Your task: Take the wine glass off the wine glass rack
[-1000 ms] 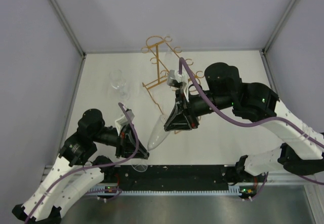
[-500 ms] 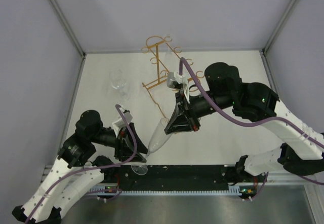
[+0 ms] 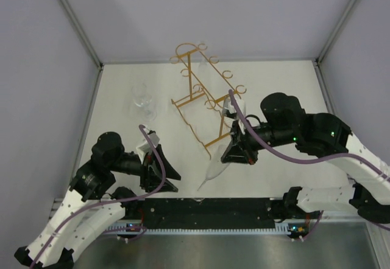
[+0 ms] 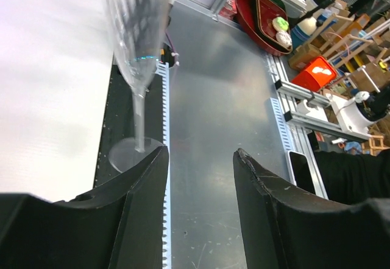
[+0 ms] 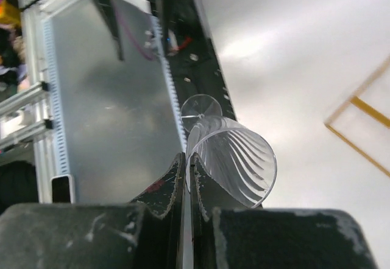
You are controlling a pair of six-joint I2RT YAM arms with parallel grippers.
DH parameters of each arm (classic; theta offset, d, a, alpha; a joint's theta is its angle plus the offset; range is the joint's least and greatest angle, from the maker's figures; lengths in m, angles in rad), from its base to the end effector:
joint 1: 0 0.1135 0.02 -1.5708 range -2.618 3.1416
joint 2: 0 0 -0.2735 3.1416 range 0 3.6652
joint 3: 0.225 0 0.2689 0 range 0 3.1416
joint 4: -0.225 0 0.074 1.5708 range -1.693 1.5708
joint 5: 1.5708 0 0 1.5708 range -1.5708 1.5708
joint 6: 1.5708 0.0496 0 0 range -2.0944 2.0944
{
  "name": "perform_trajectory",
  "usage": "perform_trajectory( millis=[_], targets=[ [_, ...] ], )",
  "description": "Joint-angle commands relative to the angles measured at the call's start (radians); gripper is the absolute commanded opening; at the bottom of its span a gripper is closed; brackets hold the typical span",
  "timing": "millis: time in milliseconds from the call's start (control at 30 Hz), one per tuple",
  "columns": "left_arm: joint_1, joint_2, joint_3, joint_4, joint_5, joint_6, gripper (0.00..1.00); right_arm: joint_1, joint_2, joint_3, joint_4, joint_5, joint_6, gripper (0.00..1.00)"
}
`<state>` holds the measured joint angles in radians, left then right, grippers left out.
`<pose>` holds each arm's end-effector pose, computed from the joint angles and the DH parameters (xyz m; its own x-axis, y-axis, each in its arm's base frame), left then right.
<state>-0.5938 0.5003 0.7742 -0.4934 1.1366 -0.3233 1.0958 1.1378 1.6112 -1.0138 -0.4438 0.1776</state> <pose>0.0649 -0.0981 0.3527 -0.4790 0.1621 -0.8627 0.8617 -0.1004 -0.4974 0.0785 0.1992 0.4735 -0.4032 -0.4352 -0.8050 -0.9147 0.1651 0.3689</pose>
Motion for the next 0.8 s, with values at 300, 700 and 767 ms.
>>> perform_trajectory(
  millis=[300,700,767],
  targets=[
    [-0.001,0.03,0.048,-0.004,-0.1,0.058,0.54,-0.307,-0.153,-0.146,-0.128,0.623,0.056,0.0],
    [-0.003,0.043,0.048,-0.01,-0.104,0.058,0.6,-0.752,0.088,-0.097,0.006,0.691,-0.073,0.0],
    [-0.003,0.047,0.047,-0.011,-0.109,0.056,0.61,-0.787,0.147,-0.07,0.023,0.691,-0.072,0.0]
  ],
)
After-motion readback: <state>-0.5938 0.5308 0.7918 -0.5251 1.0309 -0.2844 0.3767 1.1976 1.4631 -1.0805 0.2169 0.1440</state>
